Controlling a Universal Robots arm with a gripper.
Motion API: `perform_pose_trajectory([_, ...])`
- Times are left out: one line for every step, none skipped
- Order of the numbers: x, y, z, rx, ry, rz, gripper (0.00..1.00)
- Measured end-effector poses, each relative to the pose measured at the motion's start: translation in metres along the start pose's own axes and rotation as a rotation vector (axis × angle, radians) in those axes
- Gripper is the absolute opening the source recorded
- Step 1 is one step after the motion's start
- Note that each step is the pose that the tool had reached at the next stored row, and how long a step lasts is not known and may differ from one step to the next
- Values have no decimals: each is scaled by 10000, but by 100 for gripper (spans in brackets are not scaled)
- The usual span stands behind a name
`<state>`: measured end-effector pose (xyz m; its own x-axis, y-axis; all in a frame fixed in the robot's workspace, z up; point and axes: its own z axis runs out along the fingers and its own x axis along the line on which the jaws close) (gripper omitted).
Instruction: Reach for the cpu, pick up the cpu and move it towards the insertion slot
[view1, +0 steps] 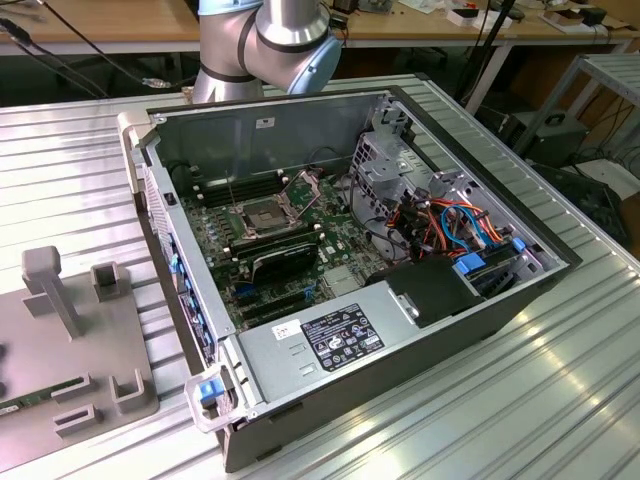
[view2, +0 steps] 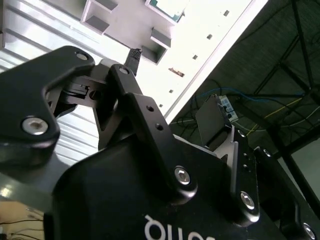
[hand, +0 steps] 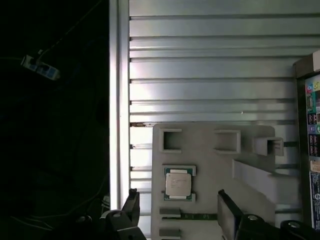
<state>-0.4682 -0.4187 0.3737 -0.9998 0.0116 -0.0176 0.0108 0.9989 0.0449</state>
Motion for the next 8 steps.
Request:
perform_pose_trajectory([1,-4,20,1,6,-7,72])
perform_pose_trajectory([1,-13,38,1,12,-10,72])
perform_pose_trajectory([2,-95,161,79,20,-10,72])
perform_pose_trajectory([3,-100,219,82,20,-11,72])
perform_pose_trajectory([4,-105,296,82,20,-12,72])
perform_pose_trajectory([6,-110,392,83,16,-12,72])
perform_pose_trajectory([6,-110,392,83,16,-12,72])
perform_pose_trajectory([6,-110,392,83,18,-12,72])
